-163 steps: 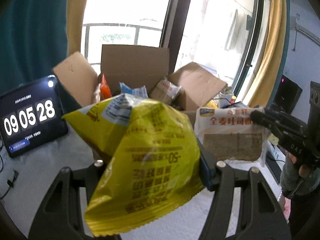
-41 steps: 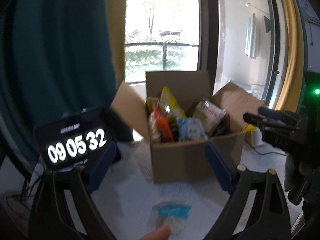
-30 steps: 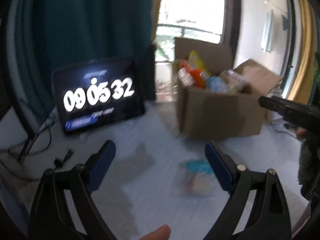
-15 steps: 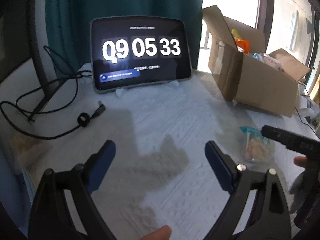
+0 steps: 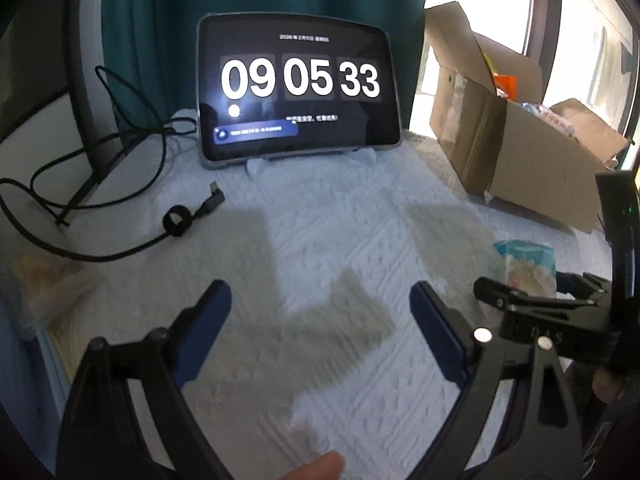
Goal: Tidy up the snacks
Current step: 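Grasp the clear blue-labelled packet with the right gripper, then carry the clear packet with the right gripper over the box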
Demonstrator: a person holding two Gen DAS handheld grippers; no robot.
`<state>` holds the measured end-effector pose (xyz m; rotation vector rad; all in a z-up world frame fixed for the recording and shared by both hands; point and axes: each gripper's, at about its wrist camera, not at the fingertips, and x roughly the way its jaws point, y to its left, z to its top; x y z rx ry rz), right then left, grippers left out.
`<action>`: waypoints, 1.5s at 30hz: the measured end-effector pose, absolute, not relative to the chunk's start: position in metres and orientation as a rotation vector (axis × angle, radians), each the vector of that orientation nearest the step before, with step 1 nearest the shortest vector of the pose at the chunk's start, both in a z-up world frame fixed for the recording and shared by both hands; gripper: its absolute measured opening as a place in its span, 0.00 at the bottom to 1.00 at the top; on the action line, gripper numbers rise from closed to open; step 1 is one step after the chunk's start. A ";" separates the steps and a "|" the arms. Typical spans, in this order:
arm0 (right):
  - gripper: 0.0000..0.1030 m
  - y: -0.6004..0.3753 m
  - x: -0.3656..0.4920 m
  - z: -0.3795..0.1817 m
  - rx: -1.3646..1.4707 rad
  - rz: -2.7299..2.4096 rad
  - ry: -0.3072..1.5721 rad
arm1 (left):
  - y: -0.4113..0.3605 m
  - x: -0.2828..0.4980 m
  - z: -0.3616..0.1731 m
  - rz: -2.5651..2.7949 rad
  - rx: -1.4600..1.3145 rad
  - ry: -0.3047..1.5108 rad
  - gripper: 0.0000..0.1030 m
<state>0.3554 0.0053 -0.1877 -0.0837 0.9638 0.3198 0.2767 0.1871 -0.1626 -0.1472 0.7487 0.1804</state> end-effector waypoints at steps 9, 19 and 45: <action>0.68 -0.020 0.359 -0.178 -0.067 0.317 0.951 | 0.177 0.277 -0.156 0.175 -0.143 0.745 0.89; 0.68 -0.091 0.350 -0.149 -0.021 0.292 0.888 | 0.127 0.285 -0.139 0.142 -0.098 0.732 0.89; 0.68 -0.247 0.381 -0.031 0.056 0.266 0.637 | -0.004 0.335 -0.032 0.041 0.023 0.554 0.89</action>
